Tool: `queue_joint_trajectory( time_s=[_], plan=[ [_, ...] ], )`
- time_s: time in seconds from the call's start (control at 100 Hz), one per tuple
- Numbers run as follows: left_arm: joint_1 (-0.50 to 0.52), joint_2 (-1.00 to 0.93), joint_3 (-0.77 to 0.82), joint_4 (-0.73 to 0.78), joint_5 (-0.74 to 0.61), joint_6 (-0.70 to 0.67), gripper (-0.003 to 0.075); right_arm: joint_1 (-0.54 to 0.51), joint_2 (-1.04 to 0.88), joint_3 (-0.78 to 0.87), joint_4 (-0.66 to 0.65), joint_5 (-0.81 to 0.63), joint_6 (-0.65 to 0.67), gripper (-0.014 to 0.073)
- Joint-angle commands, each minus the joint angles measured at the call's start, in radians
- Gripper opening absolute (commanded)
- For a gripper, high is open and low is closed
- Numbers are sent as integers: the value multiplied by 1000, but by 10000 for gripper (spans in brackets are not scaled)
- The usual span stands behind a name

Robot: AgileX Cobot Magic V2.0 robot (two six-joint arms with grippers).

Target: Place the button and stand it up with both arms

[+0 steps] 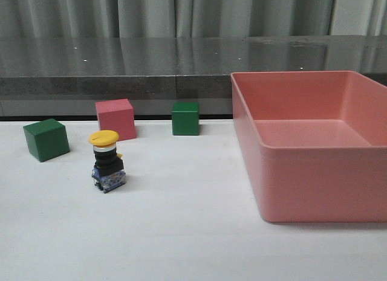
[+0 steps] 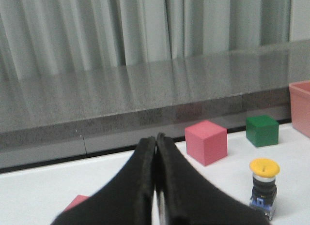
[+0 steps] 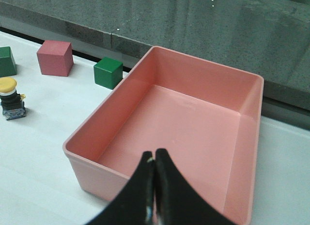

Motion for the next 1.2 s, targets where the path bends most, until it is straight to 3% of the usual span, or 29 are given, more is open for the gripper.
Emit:
queue_joint_trajectory(
  time_s=[0.0, 0.36, 1.19],
  plan=[
    [-4, -30, 45, -17, -36, -15, -19, -7, 1, -27, 14, -60, 2, -60],
    [69, -132, 45, -19, 18, -15, -19, -7, 1, -27, 14, -51, 2, -60],
    [69, -132, 45, -19, 16, -15, -20, -7, 1, -27, 14, -48, 2, -60]
  ],
)
